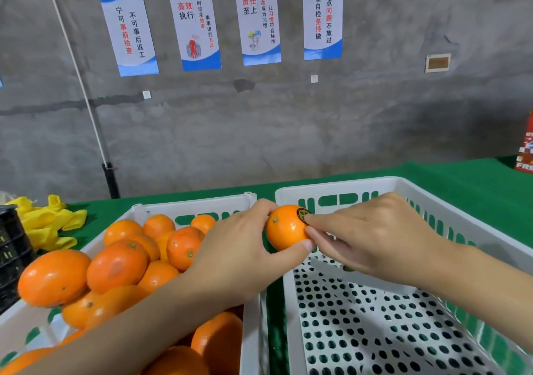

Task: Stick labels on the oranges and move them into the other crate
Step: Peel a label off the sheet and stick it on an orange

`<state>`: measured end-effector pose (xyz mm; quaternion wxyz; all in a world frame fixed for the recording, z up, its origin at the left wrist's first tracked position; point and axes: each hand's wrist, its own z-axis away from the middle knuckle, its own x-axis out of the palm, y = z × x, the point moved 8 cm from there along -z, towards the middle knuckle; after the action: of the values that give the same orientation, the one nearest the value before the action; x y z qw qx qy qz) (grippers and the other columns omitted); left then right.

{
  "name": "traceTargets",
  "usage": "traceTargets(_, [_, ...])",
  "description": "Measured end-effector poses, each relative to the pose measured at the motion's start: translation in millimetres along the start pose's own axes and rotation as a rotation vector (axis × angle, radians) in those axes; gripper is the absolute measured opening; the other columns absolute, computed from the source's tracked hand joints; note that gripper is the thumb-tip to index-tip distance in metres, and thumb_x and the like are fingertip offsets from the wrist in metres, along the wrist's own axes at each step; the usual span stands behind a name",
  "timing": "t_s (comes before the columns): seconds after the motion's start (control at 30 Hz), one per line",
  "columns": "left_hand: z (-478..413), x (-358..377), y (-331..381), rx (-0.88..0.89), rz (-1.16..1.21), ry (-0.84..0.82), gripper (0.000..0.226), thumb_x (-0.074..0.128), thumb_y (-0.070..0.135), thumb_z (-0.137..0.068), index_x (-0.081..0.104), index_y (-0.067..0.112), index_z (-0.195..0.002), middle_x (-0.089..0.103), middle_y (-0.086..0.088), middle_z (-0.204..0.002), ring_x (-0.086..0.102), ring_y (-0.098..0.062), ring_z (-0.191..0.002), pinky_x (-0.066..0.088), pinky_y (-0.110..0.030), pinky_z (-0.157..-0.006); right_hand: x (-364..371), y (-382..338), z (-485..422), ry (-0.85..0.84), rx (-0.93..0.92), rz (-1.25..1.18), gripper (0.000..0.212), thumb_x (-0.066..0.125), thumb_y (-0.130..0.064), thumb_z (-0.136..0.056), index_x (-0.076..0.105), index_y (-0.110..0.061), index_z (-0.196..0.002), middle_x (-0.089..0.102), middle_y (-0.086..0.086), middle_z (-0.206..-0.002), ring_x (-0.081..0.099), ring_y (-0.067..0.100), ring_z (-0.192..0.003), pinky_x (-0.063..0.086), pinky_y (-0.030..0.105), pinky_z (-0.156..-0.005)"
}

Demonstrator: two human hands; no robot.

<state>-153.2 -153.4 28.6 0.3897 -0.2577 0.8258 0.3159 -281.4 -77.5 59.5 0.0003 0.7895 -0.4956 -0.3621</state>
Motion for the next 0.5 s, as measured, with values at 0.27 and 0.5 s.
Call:
traceTargets(0.27, [-0.3,2.3,-9.5,-0.040,0.079,-0.027,0.062,0.041,0.090,-0.064,0.038,0.054,-0.114,0.060,0.024,-0.095,0.058,0.004,-0.088,0.040,-0.015,-0.067,-5.4,12.3,-1.1,0.043,0.157,-0.202,0.036,0.052,-0.036,-0.095,0.075,-0.015,-0.112,0.053,-0.009,-0.044,0.038,0.005,-0.039,0.033,0.020,-0.041])
traceTargets(0.5, [-1.0,12.3,-12.0,-0.046,0.145,-0.090,0.063,0.050,0.089,-0.064,0.050,0.052,-0.115,0.062,0.024,-0.103,0.057,0.003,-0.100,0.052,-0.028,-0.085,-2.9,17.2,1.3,0.015,0.144,-0.248,0.050,0.042,-0.042,-0.101,0.073,-0.020,-0.068,0.045,-0.006,-0.041,0.040,0.010,-0.037,0.033,0.029,-0.038])
